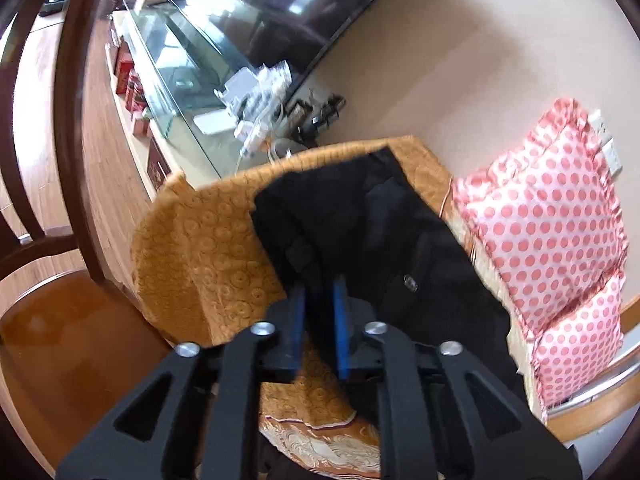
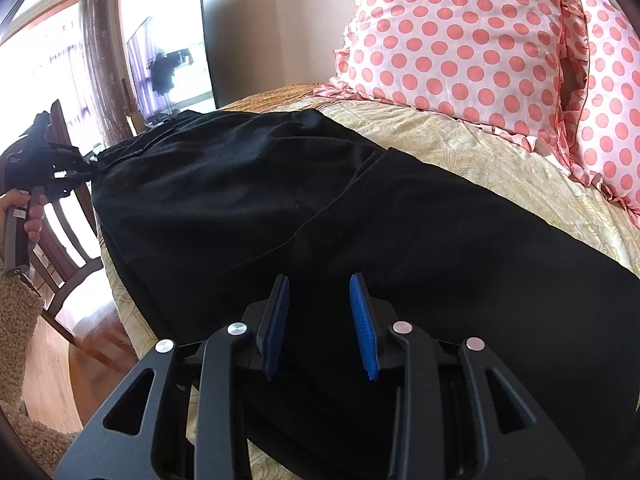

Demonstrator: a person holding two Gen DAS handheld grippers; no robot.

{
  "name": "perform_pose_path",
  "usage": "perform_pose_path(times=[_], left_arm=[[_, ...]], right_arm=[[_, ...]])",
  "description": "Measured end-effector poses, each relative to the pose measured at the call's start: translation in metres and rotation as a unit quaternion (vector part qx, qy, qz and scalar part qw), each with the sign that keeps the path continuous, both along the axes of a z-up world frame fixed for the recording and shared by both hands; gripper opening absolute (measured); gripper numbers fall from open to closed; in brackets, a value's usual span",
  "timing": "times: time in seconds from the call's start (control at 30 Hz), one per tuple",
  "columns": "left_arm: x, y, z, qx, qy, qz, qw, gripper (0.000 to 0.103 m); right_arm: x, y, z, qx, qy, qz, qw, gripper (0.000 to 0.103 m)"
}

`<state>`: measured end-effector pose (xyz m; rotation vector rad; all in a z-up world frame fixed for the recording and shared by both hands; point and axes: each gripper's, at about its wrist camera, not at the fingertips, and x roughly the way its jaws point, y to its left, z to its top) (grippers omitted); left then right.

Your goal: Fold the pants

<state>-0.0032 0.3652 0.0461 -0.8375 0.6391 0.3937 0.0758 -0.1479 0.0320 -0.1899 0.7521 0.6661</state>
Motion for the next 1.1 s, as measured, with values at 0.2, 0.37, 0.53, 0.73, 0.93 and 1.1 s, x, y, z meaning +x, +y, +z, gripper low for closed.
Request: perform_pose_path(times=[0.2, 0.37, 0.53, 0.73, 0.93, 1.1], left_arm=[[0.0, 0.021, 0.0, -0.034, -0.007, 0.018, 0.9992, 0.036], [0.012, 0.025, -0.01, -0.055, -0.003, 0.016, 0.9984, 0.039], [0.017, 0.025, -0.007, -0.044, -0.004, 0.026, 0.9987, 0.054], [0.032, 0.016, -0.006, -0.05, -0.002, -0.006, 0.9987, 0.051], [0.027, -0.002, -0.017, -0.111, -0.029, -0.057, 0.9918, 0.038], [0.024, 0.004, -0.02, -0.119, -0.036, -0.025, 0.992, 0.036]], right_arm=[[0.0, 0.0, 0.0, 0.0, 0.0, 0.001, 1.0, 0.034], [0.001, 0.0, 0.0, -0.001, 0.0, 0.001, 1.0, 0.034], [0.001, 0.0, 0.0, 0.001, 0.0, 0.001, 1.0, 0.034], [0.001, 0.0, 0.0, 0.001, 0.0, 0.0, 1.0, 0.034], [-0.001, -0.002, 0.0, 0.002, -0.001, 0.006, 1.0, 0.034], [-0.001, -0.002, 0.0, 0.001, -0.002, 0.007, 1.0, 0.034]])
